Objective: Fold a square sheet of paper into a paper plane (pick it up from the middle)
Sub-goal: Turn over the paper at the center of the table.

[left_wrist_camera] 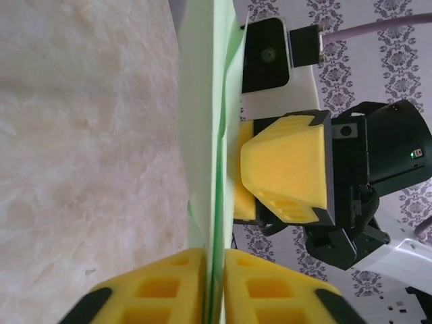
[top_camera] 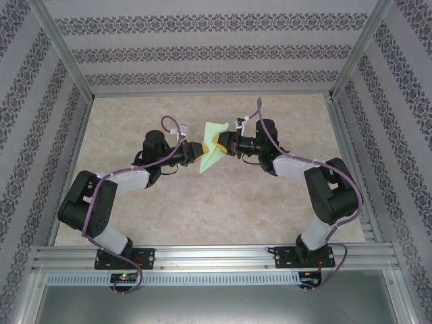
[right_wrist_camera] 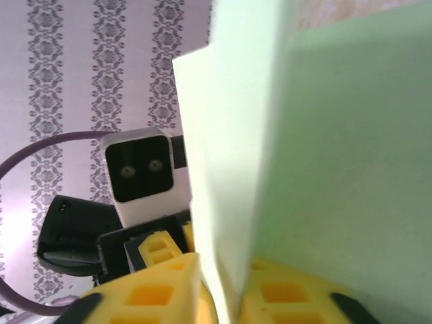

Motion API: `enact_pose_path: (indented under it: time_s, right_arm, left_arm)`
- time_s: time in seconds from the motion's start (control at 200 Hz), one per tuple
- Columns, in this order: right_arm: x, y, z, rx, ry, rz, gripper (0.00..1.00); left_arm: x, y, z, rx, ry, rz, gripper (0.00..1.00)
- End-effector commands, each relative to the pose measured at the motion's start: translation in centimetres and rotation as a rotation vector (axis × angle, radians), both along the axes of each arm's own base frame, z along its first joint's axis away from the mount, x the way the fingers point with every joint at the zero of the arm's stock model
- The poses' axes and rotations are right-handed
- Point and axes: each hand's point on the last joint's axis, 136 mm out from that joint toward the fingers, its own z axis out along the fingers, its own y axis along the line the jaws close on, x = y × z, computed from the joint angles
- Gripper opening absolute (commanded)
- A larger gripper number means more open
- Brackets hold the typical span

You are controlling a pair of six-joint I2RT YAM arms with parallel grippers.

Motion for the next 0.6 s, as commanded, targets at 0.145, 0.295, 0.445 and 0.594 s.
enact_pose_path:
  time_s: [0.145,0.295,0.445,0.594]
  right_arm:
    - [0.4,-5.5,-1.0,-0.339,-0.089,-0.154,0.59]
    - [-0.2,-10.0,-2.5,-0.598,-0.134,-0.285,0.75]
    - [-0.8,-12.9,-3.8,-0.719,-0.135,-0.383,0.82]
    - [-1.5,-14.5,-4.5,-0.771,-0.136,-0.452,0.84]
  left_arm:
    - [0.4,1.4,-1.8,0.268,-0.029,0.055,0.09]
    - [0.2,5.6,-4.4,0.729,-0.022,0.147,0.09]
    - [0.4,9.3,-4.8,1.203,-0.067,0.237,0.11]
    - [1.4,10.1,-4.2,1.522,-0.136,0.320,0.13]
